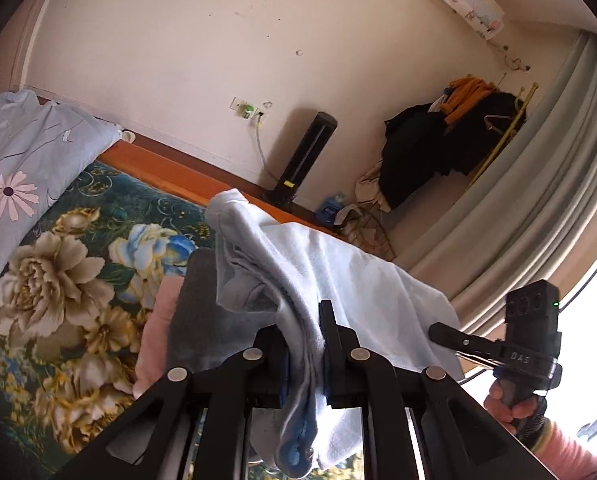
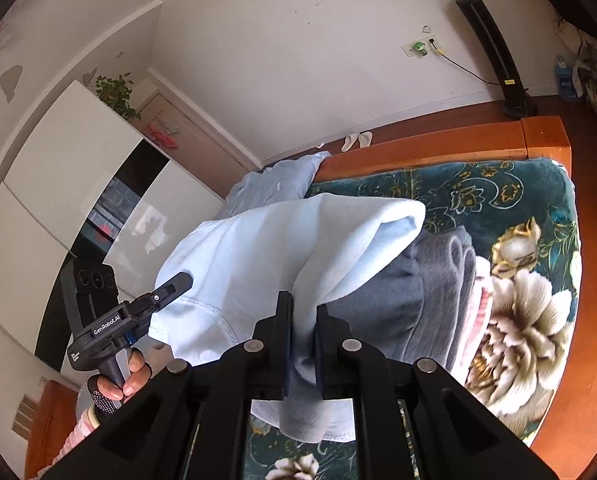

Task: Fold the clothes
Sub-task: 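Lift the folded shirt with both grippers and carry it to the clothes stack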

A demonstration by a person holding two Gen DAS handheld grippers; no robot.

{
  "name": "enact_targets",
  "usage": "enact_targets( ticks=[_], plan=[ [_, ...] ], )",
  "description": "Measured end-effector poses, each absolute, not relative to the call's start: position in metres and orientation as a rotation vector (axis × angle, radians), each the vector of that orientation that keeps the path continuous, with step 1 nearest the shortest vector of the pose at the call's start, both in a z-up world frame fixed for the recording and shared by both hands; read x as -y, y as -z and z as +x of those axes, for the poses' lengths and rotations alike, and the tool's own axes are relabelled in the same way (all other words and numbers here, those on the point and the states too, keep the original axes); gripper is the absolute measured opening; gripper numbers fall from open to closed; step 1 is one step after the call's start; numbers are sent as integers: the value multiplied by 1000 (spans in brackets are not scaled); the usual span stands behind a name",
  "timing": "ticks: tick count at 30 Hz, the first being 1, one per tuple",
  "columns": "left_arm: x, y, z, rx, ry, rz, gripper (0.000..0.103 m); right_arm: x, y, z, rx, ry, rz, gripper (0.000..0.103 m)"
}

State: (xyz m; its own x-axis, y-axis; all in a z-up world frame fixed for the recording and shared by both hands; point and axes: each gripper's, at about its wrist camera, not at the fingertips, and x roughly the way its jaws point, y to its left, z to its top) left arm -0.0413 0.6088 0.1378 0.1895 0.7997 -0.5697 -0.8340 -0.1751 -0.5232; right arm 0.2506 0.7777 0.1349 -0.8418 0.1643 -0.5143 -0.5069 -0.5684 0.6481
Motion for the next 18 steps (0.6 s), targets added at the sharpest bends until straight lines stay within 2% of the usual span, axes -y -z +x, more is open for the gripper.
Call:
enact_targets(
  ticks=[6, 13, 18],
  plan=[
    [-644, -58, -59, -96, -1510, -1145, 13, -820, -66, 234, -1231, -2290, -674, 9],
    [-638, -35, -71, -10, -1492, -1215, 18, -831, -45, 244, -1264, -2268, -685, 10],
    [-634, -42, -72, -3, -1492, -1273, 43, -829, -50, 249, -1287, -2245, -683, 10]
  ],
)
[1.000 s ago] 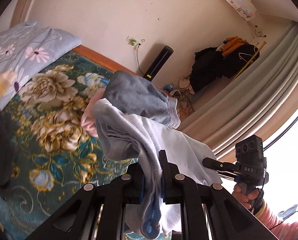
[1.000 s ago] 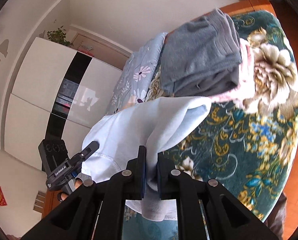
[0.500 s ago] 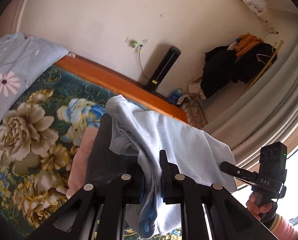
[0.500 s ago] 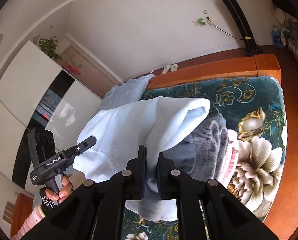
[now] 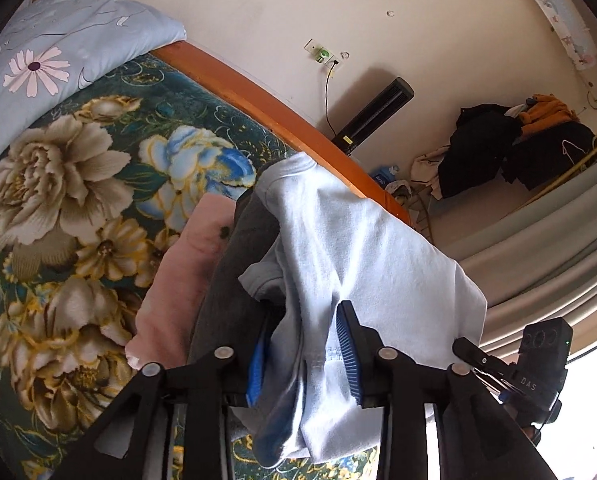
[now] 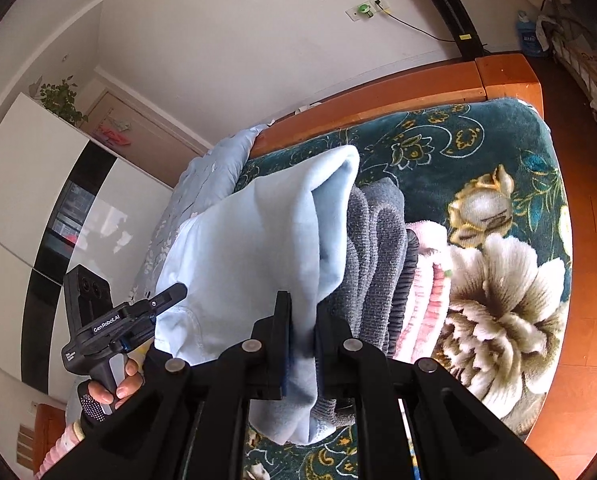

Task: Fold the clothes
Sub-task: 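Lift the folded shirt with both grippers and carry it to the clothes stack, then lower the shirt onto the grey clothes stack and open both grippers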

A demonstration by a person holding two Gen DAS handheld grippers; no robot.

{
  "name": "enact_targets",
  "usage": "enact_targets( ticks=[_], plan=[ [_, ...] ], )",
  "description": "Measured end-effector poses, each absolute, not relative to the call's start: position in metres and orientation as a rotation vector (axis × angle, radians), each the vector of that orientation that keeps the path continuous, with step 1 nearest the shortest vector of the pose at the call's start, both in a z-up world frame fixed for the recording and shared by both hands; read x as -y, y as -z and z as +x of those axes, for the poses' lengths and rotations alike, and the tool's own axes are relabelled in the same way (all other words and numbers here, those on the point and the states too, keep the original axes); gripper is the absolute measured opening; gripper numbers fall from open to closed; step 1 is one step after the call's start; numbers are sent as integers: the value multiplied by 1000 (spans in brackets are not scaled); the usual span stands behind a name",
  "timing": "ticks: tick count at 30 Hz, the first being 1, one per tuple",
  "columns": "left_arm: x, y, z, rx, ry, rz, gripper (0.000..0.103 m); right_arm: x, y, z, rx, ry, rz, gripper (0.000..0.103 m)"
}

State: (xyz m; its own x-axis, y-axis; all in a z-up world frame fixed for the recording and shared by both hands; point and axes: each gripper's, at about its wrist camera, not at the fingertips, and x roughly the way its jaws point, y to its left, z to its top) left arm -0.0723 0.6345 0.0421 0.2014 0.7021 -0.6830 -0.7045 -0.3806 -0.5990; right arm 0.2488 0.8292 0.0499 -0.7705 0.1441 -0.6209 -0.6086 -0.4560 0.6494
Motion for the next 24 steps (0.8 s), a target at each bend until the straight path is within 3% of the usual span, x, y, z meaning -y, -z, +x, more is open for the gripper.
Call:
enact_targets(
  ticks=[2, 7, 13, 16, 21, 23, 24],
  plan=[
    [-629, -46, -73, -19, -1534, -1270, 53, -828, -54, 252, -1282, -2229, -683, 13],
    [-608, -57, -73, -14, -1585, -1270, 55, -829, -73, 271, -1243, -2155, -645, 14],
    [-571, -74, -30, -151, -1688, -1126, 78, -788, -92, 280, -1116, -2187, -703, 17],
    [-553, -75, -4, -210, -1726, -1039, 82, -756, -87, 279, -1079, -2214, -749, 36],
    [-536, -72, 30, -279, -1744, -949, 90, -715, -72, 271, -1004, -2243, -837, 48],
    [-535, -70, 40, -301, -1747, -943, 103, -705, -68, 269, -985, -2263, -838, 72],
    [-535, -69, 44, -302, -1749, -939, 103, -702, -67, 268, -981, -2279, -825, 76]
  ],
)
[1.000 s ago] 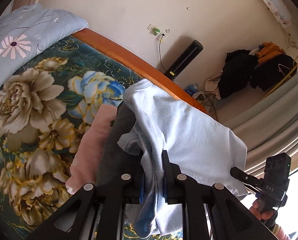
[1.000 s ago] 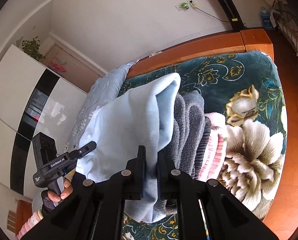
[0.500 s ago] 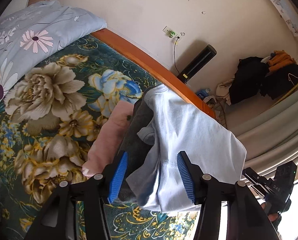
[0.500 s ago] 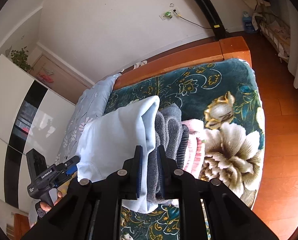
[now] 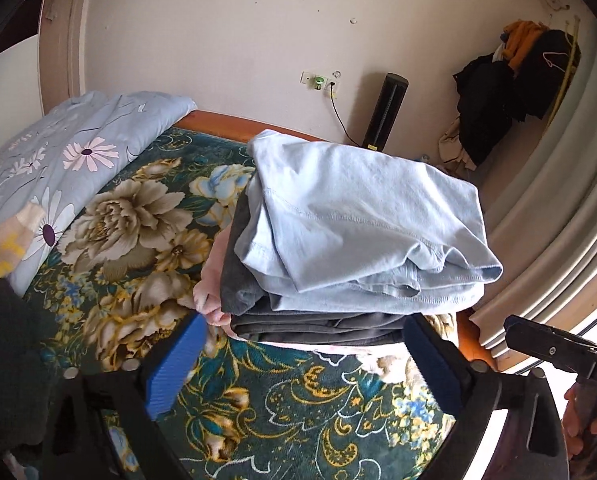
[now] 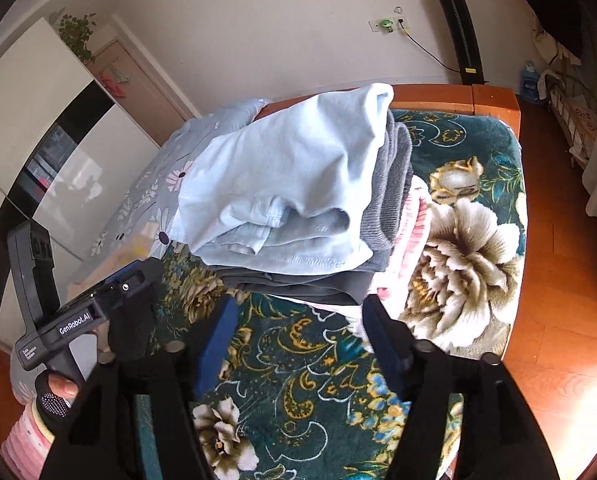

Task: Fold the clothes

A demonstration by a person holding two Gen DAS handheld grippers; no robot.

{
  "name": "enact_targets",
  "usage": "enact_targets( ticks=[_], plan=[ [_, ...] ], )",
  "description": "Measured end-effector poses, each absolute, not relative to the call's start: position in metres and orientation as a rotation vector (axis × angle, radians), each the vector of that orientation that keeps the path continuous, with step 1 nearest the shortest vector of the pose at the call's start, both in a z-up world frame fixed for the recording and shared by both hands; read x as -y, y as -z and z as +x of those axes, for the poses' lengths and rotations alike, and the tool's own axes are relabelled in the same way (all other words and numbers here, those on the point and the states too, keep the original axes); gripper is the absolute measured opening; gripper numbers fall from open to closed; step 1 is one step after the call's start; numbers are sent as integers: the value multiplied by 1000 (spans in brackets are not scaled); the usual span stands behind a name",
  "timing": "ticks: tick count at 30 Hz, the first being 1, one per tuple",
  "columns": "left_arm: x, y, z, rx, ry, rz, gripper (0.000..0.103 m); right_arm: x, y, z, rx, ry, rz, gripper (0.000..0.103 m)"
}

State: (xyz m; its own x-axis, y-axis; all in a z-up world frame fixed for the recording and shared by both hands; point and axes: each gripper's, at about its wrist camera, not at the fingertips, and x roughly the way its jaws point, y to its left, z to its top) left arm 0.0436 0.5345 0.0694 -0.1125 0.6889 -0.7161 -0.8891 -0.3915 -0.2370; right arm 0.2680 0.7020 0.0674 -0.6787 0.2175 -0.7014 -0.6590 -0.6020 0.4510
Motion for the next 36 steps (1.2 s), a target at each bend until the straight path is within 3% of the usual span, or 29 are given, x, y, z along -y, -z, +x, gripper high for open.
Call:
enact_targets(
  ticks=[1, 3, 5, 6, 15, 36],
  plan=[
    [-534, -69, 47, -298, -1752, -935, 103, -700, -67, 267, -980, -2289, -817, 84],
    [-534, -67, 51, -299, -1773, -929, 103, -697, -64, 264, -973, -2299, -806, 88],
    [-536, -63, 53, -311, -1790, -928, 103, -696, -61, 260, -944, -2294, -805, 102],
    [-536, -62, 54, -317, -1798, -928, 103, -696, -60, 259, -926, -2290, -805, 103],
    [-539, -43, 57, -328, -1885, -901, 103, -696, -48, 254, -724, -2214, -771, 103],
    [-550, -24, 79, -366, -1917, -874, 103, -694, -27, 248, -601, -2128, -812, 103]
  ],
)
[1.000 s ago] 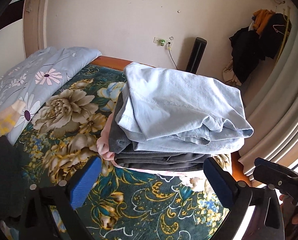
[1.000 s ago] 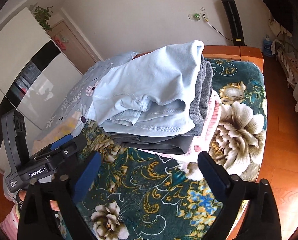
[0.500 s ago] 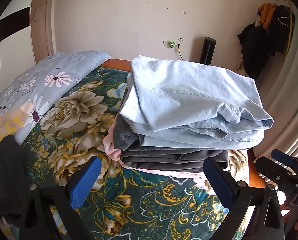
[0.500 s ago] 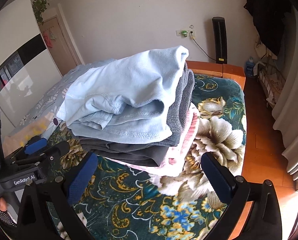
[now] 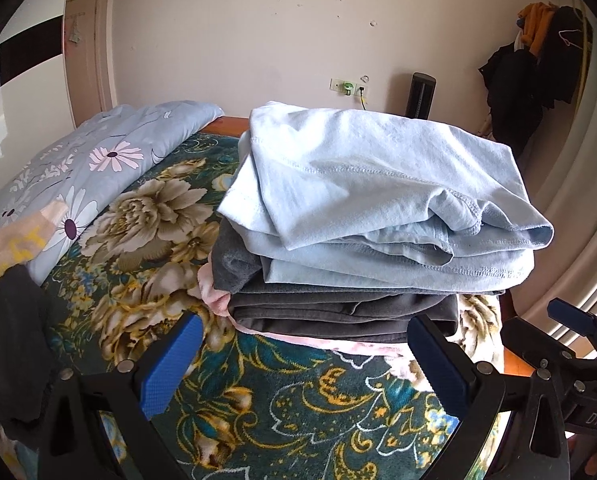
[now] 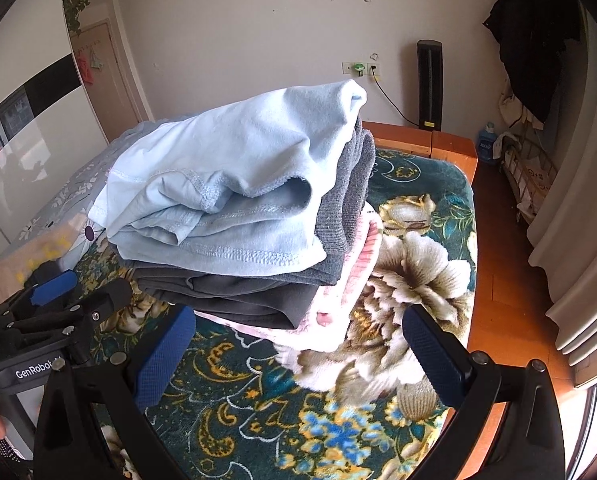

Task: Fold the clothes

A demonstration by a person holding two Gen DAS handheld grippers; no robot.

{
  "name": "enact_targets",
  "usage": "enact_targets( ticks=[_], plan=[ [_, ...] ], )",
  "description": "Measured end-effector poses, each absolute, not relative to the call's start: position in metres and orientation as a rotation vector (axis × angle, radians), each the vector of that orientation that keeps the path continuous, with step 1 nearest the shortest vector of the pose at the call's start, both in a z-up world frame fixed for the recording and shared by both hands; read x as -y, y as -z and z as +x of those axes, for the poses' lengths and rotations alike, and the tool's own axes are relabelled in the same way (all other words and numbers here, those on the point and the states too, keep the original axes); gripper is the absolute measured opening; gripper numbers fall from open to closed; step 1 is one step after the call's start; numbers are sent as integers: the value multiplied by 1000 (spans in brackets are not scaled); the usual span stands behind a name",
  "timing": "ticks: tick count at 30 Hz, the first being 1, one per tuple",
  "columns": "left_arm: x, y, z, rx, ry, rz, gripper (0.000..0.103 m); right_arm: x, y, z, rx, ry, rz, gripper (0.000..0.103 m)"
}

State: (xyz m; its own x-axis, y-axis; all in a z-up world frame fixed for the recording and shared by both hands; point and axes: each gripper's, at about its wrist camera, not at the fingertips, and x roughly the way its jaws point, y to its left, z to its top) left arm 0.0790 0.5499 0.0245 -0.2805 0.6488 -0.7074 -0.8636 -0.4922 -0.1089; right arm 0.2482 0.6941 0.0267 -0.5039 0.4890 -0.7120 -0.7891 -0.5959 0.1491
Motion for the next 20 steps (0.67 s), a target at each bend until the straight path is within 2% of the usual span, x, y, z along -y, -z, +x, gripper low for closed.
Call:
enact_targets(
  ticks=[20],
  plan=[
    [-553, -9, 83, -334, -1894, -932, 103, -693, -16, 240, -616, -2128, -870, 103]
  ],
)
